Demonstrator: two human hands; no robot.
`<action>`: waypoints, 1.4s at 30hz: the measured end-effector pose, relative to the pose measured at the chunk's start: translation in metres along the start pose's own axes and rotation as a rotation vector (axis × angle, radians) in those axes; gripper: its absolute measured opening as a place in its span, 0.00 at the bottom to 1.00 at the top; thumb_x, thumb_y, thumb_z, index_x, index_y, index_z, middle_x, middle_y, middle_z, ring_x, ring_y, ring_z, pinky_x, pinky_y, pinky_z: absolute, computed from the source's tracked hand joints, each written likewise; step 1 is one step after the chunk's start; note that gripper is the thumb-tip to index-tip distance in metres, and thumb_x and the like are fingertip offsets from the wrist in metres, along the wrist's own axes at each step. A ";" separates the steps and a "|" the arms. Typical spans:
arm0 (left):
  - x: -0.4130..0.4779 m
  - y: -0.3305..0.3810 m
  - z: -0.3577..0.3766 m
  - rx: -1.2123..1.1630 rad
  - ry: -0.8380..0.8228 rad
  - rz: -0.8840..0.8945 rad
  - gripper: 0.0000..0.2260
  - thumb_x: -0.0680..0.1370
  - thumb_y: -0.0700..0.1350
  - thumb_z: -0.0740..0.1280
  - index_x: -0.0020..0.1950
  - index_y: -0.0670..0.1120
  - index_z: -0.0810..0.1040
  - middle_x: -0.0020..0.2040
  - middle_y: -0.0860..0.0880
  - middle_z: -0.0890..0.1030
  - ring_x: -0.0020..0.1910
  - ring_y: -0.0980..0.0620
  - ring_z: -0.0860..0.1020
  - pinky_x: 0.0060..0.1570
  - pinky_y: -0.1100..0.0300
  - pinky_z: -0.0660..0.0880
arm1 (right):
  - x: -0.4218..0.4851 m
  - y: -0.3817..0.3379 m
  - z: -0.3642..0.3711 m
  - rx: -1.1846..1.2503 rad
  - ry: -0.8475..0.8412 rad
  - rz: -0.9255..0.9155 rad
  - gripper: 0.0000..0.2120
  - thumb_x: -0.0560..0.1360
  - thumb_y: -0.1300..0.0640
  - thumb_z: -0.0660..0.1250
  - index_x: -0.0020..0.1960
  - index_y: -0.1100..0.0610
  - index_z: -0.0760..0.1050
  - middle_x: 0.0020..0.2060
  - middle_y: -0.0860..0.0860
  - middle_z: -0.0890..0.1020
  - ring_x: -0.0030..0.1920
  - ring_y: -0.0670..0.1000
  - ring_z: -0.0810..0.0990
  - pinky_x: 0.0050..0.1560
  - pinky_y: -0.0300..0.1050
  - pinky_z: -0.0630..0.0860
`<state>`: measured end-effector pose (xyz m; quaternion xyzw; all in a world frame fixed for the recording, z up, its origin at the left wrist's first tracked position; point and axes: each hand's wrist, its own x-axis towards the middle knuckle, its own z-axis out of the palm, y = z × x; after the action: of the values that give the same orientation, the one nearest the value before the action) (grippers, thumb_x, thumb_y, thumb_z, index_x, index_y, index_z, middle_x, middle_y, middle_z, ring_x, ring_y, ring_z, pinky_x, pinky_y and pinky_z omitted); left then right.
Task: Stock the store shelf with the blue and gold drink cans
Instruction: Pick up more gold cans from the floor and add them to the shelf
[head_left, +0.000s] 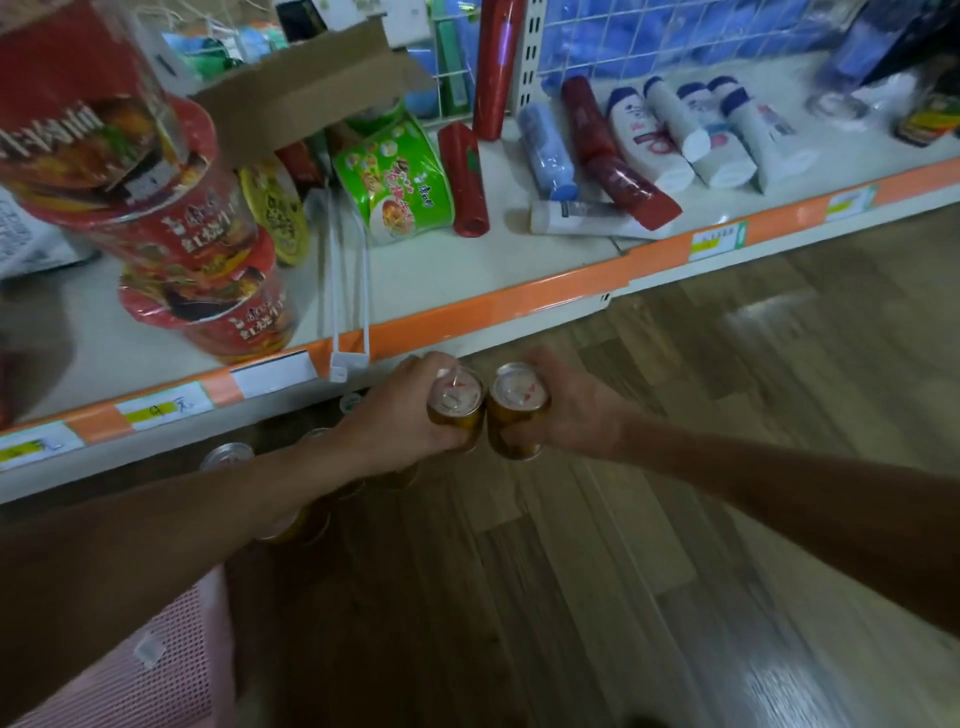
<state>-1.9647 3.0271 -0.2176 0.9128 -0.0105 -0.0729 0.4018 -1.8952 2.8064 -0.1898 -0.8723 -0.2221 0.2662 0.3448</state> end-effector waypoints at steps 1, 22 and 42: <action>-0.001 0.009 -0.006 -0.055 0.016 0.006 0.28 0.66 0.54 0.78 0.62 0.54 0.73 0.56 0.55 0.78 0.54 0.60 0.78 0.53 0.59 0.77 | 0.000 -0.002 -0.010 0.052 0.001 -0.015 0.32 0.66 0.52 0.80 0.64 0.51 0.67 0.52 0.48 0.79 0.50 0.45 0.80 0.49 0.41 0.79; -0.005 0.100 -0.068 -1.101 0.168 -0.179 0.23 0.71 0.49 0.75 0.64 0.57 0.74 0.60 0.48 0.82 0.56 0.45 0.84 0.51 0.38 0.81 | 0.001 -0.069 -0.054 0.958 0.121 -0.086 0.29 0.72 0.43 0.71 0.66 0.59 0.73 0.59 0.60 0.82 0.60 0.61 0.82 0.65 0.65 0.75; -0.009 0.108 -0.085 -1.248 0.162 -0.254 0.26 0.71 0.45 0.73 0.67 0.41 0.73 0.60 0.38 0.82 0.59 0.36 0.82 0.55 0.37 0.80 | -0.002 -0.075 -0.060 0.830 0.149 -0.111 0.33 0.63 0.49 0.78 0.65 0.51 0.70 0.58 0.58 0.81 0.54 0.58 0.84 0.59 0.60 0.80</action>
<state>-1.9572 3.0171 -0.0805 0.5040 0.1724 -0.0431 0.8452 -1.8752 2.8263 -0.0979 -0.6631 -0.1174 0.2501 0.6957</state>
